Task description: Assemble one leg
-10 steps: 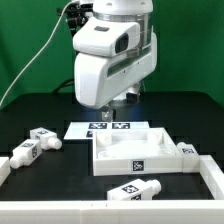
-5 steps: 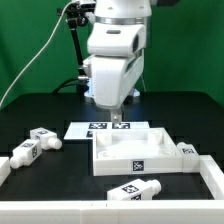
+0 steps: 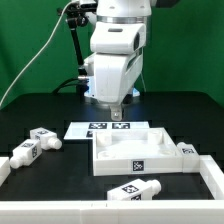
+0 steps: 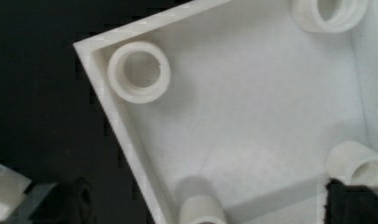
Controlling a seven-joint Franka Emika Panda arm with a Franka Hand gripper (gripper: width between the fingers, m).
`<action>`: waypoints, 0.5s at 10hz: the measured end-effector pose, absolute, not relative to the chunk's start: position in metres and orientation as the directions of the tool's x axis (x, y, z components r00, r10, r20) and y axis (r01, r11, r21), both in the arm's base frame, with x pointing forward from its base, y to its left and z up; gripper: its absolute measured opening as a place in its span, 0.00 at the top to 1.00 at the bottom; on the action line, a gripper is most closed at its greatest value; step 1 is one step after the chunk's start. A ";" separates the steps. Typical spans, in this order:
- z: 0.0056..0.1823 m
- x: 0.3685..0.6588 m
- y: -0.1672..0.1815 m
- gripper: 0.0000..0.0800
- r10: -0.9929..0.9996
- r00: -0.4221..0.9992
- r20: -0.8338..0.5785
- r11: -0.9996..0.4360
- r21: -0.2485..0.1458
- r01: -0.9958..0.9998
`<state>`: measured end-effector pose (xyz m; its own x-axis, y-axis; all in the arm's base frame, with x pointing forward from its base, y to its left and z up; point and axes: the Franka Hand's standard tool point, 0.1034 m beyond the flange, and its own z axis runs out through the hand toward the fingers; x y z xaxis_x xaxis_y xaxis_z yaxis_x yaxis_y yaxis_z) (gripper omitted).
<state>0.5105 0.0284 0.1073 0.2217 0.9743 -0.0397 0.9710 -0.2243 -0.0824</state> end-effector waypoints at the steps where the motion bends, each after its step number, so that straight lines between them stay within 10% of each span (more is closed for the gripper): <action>1: 0.104 0.508 0.026 0.19 0.988 0.155 -0.008 -0.156 -0.049 0.987; 5: 0.083 0.467 0.021 0.19 1.000 -0.015 0.028 0.013 0.052 0.999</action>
Offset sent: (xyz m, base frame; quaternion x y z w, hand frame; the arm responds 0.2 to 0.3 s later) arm -0.0390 0.0258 -0.0159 -0.0981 0.0748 -0.1571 0.9798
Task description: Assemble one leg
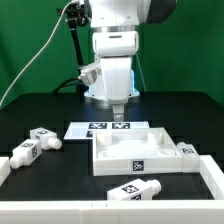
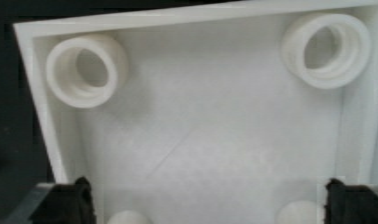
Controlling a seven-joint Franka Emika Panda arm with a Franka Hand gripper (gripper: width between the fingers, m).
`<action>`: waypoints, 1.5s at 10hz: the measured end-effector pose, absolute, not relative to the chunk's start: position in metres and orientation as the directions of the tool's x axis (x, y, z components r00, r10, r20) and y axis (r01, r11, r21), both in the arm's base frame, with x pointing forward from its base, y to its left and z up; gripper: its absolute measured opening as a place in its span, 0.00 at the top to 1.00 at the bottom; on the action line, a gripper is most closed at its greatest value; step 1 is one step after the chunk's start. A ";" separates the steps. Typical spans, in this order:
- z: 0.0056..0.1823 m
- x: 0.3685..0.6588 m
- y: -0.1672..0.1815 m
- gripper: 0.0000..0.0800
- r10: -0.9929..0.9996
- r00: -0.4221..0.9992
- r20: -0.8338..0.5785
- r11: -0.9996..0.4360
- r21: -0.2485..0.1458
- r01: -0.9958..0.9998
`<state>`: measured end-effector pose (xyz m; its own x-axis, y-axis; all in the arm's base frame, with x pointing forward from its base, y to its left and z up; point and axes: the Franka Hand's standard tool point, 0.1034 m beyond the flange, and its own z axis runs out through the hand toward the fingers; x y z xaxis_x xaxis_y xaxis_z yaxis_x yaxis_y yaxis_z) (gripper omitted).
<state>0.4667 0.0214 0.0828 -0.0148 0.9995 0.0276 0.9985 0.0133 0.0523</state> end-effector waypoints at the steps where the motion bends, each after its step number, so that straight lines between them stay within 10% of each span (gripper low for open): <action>1: 0.083 0.467 0.020 0.19 1.000 -0.014 0.025 0.013 0.048 0.999; 15: 0.018 0.399 0.042 0.19 0.993 0.103 0.052 -0.099 -0.067 0.993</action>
Offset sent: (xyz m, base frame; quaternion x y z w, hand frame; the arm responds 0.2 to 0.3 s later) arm 0.0000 0.0000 0.0000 0.0000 0.0000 0.0000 1.0000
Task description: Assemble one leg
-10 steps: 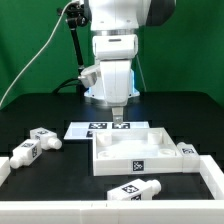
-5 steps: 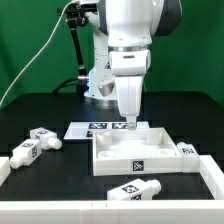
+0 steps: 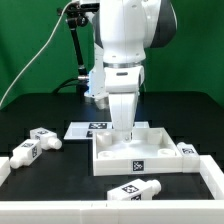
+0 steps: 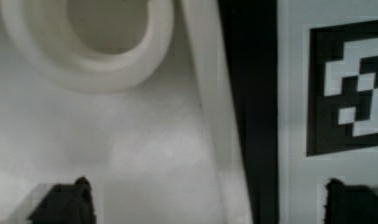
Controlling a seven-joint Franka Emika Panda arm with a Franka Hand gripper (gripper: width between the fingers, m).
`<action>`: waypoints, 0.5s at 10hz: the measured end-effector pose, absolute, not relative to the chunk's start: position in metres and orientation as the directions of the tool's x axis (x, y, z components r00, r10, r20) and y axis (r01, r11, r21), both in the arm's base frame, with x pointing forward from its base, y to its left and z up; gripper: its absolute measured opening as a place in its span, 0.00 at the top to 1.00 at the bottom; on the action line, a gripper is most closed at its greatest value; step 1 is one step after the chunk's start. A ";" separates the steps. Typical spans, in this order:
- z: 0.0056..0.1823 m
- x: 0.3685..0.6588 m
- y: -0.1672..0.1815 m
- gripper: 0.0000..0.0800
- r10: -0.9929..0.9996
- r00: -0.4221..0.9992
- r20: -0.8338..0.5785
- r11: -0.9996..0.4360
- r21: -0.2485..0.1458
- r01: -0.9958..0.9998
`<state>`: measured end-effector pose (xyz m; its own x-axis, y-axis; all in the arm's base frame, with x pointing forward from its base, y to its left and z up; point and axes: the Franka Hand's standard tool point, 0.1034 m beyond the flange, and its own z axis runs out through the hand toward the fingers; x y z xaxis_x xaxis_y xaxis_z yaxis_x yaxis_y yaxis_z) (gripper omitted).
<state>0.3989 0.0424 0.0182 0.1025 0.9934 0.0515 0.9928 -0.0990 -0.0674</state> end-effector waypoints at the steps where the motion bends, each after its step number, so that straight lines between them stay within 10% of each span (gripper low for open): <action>1: 0.018 0.400 0.040 0.19 0.993 0.107 0.051 -0.103 -0.070 0.992; 4: 0.013 0.402 0.034 0.22 0.991 0.124 0.052 -0.119 -0.076 0.990; 5: 0.013 0.402 0.034 0.46 0.991 0.127 0.052 -0.123 -0.077 0.989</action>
Offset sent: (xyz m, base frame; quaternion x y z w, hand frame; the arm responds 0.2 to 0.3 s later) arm 0.0064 -0.0067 -0.0066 0.0069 0.0027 -0.0165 0.9998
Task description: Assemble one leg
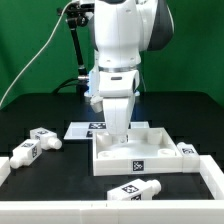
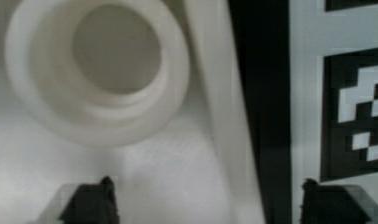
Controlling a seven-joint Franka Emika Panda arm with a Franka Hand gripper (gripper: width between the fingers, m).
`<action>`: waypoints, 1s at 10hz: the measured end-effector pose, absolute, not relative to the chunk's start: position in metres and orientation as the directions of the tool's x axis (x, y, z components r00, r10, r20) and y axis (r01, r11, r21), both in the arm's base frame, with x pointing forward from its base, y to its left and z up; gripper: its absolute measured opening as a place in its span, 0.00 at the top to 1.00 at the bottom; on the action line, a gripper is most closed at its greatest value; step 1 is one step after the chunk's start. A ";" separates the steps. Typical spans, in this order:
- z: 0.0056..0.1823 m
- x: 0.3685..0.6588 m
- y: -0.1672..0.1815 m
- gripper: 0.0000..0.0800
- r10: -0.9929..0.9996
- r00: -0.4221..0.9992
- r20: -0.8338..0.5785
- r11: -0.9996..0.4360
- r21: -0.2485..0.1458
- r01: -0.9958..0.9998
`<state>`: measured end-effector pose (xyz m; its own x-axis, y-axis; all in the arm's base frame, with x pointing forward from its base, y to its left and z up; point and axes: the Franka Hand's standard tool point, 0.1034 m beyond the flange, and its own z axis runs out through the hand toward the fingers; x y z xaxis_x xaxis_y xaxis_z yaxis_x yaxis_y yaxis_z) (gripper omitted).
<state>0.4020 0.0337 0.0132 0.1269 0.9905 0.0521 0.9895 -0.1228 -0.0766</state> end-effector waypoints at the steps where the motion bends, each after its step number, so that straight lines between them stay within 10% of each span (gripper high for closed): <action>1: 0.013 0.402 0.034 0.46 0.990 0.127 0.052 -0.123 -0.077 0.989; 3: 0.012 0.401 0.034 0.88 0.991 0.127 0.052 -0.123 -0.078 0.989; 10: 0.018 0.436 0.024 0.93 0.992 0.113 0.054 -0.110 -0.058 0.992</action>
Offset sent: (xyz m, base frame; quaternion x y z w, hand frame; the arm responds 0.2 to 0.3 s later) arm 0.0000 0.0000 0.0000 0.0000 0.0000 0.0000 1.0000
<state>0.4360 0.0244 0.0180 0.1127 0.9922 0.0540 0.9923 -0.1096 -0.0580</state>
